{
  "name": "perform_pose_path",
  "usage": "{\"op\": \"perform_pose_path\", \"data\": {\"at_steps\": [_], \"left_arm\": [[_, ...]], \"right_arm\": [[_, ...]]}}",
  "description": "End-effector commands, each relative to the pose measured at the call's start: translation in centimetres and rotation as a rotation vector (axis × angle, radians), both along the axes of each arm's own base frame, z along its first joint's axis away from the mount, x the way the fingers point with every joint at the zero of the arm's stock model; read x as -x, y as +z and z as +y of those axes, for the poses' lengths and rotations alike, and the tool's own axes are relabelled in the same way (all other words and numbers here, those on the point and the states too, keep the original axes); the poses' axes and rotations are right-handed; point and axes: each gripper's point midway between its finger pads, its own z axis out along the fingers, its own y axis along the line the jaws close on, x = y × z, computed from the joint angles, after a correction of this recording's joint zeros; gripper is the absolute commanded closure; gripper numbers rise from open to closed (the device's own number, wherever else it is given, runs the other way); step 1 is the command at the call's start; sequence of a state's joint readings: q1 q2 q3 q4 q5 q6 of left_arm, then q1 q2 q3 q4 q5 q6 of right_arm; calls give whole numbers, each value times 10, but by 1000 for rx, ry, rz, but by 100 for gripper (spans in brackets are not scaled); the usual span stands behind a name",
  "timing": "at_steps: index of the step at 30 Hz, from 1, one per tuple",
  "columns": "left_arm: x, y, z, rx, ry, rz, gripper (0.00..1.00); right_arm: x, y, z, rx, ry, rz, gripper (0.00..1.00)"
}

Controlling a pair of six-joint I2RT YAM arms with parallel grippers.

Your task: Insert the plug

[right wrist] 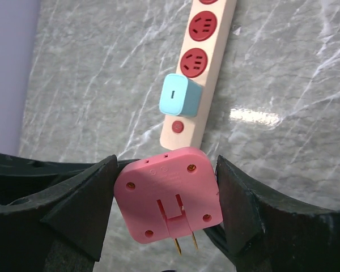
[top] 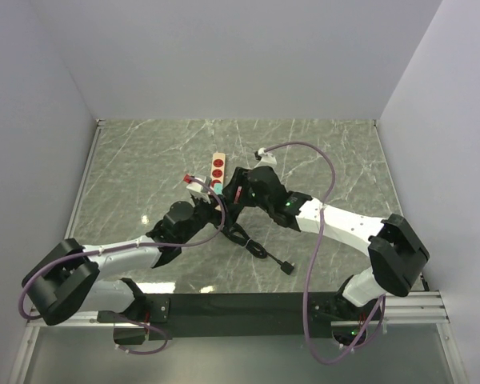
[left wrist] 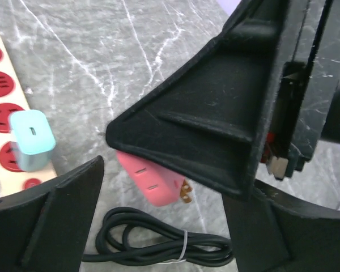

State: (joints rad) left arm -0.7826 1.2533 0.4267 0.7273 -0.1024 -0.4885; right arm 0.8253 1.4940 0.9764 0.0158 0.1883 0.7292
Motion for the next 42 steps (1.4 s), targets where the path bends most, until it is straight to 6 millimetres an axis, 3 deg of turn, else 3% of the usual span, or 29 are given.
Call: {"op": "perform_pose_path", "data": {"at_steps": [1,3,7,12,16,18,19,22,23,25,26,28,29,31,35,39,42], "left_arm": [[-15,23,0,86,69,-31,17],[-14,22,-1,94,65,-30,20],[-12,24,-2,115,53,-34,41],[-12,21,-3,110,50,-29,59],[-13,16,-3,101,53,-18,80],[-13,16,-4,102,52,-13,99],[-13,15,-3,98,49,-15,99],[-10,14,-5,76,26,-21,100],[-9,14,-6,66,15,-27,99],[-4,16,-7,38,-23,-49,100],[-1,17,-9,27,-44,-58,100],[3,17,-10,-15,-83,-81,100],[7,17,-13,-31,-121,-89,99],[12,15,-15,-80,-169,-107,100],[26,16,-23,-124,-282,-145,100],[41,22,-28,-127,-371,-182,99],[64,30,-34,-121,-502,-225,99]], "right_arm": [[4,33,20,-92,38,-48,100],[5,32,20,-103,34,-48,100],[7,30,23,-110,46,-41,100],[10,25,24,-112,56,-32,100],[10,24,23,-110,60,-37,100],[11,24,22,-112,65,-46,100],[11,25,23,-114,69,-50,100],[6,33,14,-111,60,-89,87],[4,42,8,-114,64,-125,74],[-2,63,-6,-129,56,-188,60],[-4,69,-12,-103,82,-240,46],[0,95,-22,-104,120,-330,38],[0,98,-30,-68,142,-391,32],[8,122,-41,-77,178,-492,27],[26,139,-61,-45,280,-612,15],[37,135,-68,-4,359,-636,13],[67,128,-57,-7,559,-680,13]]}}
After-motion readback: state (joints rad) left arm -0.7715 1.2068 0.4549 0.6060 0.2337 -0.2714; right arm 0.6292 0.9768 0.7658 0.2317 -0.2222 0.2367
